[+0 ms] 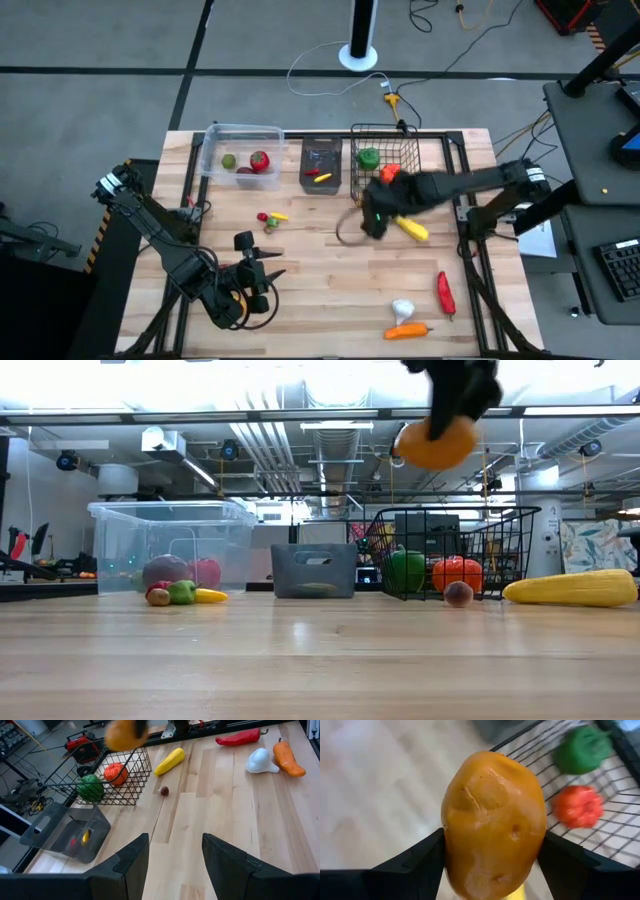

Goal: Sort produce into baskets
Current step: Put the brown potato into the black basket

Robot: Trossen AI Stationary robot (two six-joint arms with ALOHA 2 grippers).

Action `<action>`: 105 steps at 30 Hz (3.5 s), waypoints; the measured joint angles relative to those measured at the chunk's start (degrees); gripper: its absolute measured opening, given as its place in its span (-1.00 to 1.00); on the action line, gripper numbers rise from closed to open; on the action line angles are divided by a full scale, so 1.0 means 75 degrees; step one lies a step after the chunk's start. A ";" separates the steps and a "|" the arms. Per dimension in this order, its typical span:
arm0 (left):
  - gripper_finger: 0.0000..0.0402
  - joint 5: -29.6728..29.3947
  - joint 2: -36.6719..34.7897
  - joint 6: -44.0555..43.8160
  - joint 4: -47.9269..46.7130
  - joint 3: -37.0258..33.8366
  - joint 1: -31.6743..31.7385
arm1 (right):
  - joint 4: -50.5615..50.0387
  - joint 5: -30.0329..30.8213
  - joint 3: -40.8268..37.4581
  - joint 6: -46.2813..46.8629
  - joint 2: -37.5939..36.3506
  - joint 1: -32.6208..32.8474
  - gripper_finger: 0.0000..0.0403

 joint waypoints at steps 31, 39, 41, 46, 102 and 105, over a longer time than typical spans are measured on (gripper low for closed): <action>-0.17 0.0000 0.0000 -0.0170 -0.0006 -0.0003 0.0000 | 0.1641 -0.0052 -0.1569 0.0300 0.0249 -0.3003 0.39; -0.17 0.0003 0.0000 -0.0170 -0.0006 -0.0003 0.0000 | 0.2262 -0.0934 -0.2037 -0.1514 0.0256 -0.3374 0.37; -0.17 0.0003 0.0000 -0.0170 -0.0006 -0.0003 0.0000 | 0.2259 -0.1289 -0.2079 -0.2010 0.0256 -0.3461 0.38; -0.17 0.0003 0.0000 -0.0170 -0.0006 -0.0003 -0.0003 | 0.2240 -0.1456 -0.2152 -0.3269 0.0256 -0.3584 0.39; -0.17 0.0000 0.0000 -0.0135 -0.0015 -0.0003 -0.0003 | 0.3843 -0.1848 -0.2900 -0.7357 0.0259 -0.3591 0.48; -0.17 0.0000 0.0000 -0.0135 -0.0017 -0.0003 -0.0003 | 0.3840 -0.1851 -0.2900 -0.7266 0.0259 -0.3591 0.51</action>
